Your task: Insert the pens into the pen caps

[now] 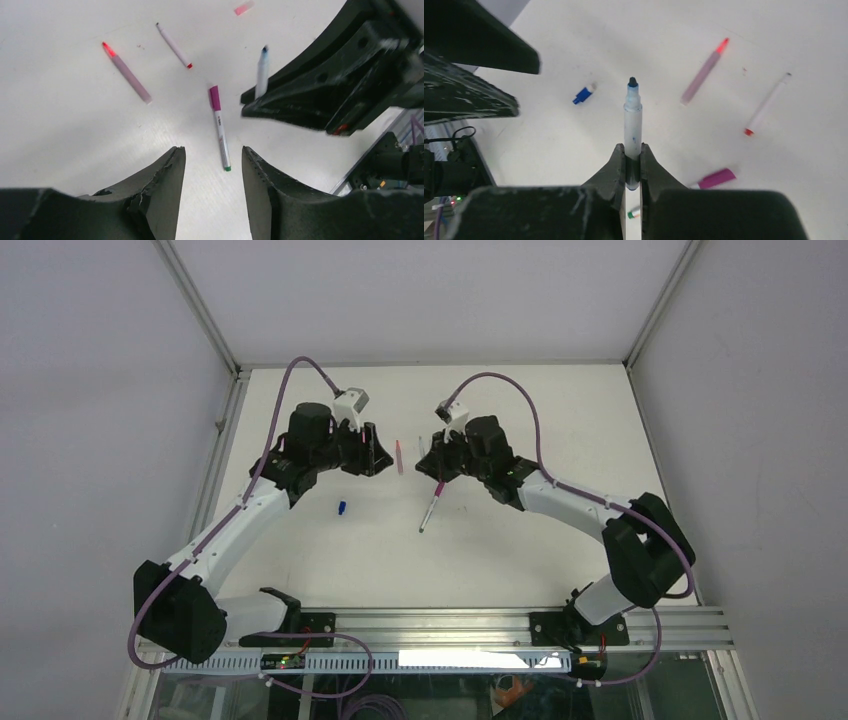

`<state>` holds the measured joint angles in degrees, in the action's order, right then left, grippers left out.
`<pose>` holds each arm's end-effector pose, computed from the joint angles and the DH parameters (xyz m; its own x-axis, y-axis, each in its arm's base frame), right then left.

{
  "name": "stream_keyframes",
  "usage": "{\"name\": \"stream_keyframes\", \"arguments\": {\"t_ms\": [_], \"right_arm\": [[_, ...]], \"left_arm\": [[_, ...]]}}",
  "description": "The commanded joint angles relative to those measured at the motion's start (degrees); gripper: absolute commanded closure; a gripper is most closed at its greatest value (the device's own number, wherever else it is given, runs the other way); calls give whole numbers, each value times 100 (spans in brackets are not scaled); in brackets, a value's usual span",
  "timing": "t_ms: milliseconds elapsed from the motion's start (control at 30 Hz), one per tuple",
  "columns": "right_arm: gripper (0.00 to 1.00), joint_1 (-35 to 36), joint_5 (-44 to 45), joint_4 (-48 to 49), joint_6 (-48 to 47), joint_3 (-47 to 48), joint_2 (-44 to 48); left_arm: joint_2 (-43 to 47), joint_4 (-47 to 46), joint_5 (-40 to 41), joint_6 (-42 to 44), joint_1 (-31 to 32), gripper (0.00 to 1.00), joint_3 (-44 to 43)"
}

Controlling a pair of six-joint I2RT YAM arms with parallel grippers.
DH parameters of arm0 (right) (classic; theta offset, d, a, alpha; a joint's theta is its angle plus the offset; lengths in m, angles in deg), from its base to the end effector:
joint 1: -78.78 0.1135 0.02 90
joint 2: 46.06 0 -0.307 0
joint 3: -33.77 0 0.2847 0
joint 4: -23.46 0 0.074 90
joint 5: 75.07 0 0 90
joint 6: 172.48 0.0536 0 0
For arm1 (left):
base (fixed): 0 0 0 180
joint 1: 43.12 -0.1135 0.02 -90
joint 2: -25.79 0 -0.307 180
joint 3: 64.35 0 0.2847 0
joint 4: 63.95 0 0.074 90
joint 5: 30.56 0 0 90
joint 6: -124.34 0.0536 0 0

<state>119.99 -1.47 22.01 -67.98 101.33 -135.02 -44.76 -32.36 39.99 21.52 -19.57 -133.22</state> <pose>0.2872 0.2717 0.2679 -0.4901 -0.1099 -0.8647 -0.7282 0.5968 0.3369 0.2738 -0.1388 0.3263 -0.6306 0.0466 -0.7747 0.5046 0.7830 -0.3636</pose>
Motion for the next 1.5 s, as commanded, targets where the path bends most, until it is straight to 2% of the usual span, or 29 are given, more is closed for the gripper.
{"name": "stream_keyframes", "arguments": {"t_ms": [0,100,300,400,733,1133,1467], "right_arm": [[100,-294,344,-679,-273,-186,561],[100,-313,484,-918,-424,-286,717],[100,-309,511,-945,-451,-525,926],[100,-307,530,-978,-519,-556,978],[100,-316,596,-946,-602,-792,1262],[100,-316,631,-922,-681,-931,1459],[100,-324,602,-875,-692,-943,1412]], "left_arm": [[300,914,392,416,-42,53,-232],[168,1609,875,536,-96,51,-312],[-997,2665,1622,530,-285,51,-600],[-1448,2757,1718,436,-290,51,-731],[-2162,2931,2283,342,-361,51,-820],[-2934,3145,2224,542,-517,52,-1474],[-3067,3147,2179,613,-740,55,-1370]]}}
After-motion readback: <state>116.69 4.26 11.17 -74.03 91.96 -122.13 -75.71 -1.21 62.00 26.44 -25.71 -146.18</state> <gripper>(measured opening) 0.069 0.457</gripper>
